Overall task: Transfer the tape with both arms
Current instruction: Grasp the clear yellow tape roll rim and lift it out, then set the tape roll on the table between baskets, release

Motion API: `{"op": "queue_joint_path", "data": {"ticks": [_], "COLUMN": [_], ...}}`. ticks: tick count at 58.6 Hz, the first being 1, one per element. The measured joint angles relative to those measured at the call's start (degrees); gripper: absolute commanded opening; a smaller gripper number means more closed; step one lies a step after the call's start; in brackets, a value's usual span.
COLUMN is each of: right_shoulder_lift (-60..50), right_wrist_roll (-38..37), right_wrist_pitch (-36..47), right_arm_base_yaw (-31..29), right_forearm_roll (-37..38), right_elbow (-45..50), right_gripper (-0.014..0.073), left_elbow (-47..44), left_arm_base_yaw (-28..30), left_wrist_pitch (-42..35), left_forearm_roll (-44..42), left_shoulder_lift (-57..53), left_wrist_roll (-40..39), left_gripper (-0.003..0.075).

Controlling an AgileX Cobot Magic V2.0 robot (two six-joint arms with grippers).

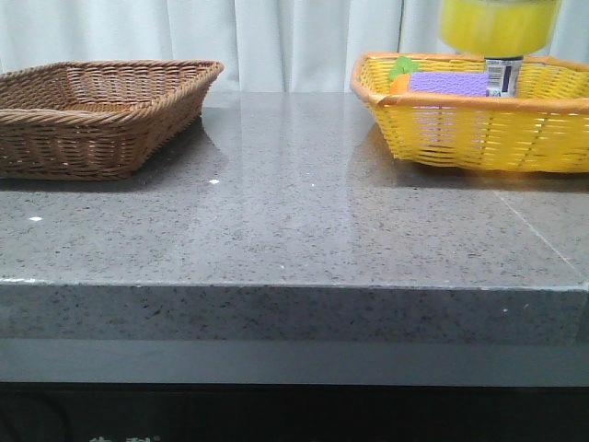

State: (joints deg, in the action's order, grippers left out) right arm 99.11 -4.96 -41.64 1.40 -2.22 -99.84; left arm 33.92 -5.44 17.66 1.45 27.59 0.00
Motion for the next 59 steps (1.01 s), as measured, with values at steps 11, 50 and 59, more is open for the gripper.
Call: {"op": "queue_joint_path", "data": {"ticks": [11,50,59], "right_shoulder_lift": [-3.3,-5.2,-5.2], "right_wrist_roll": [0.7,4.2,4.2], "right_wrist_pitch": [-1.3,3.2,5.9], "right_arm_base_yaw": [6.2,29.3,29.6], "right_forearm_roll": [-0.2,-5.1,-6.1], "right_elbow": [0.0,18.2,21.5], "right_gripper": [0.0097,0.0097,0.0098], "left_elbow": [0.0,0.0,0.0], "left_arm_base_yaw": [0.0,0.0,0.0], "left_wrist_pitch": [0.0,0.0,0.0], "left_forearm_roll": [0.0,0.0,0.0], "left_shoulder_lift": [0.0,0.0,0.0], "left_wrist_roll": [0.0,0.0,0.0], "left_gripper": [0.049,0.049,0.049]}}
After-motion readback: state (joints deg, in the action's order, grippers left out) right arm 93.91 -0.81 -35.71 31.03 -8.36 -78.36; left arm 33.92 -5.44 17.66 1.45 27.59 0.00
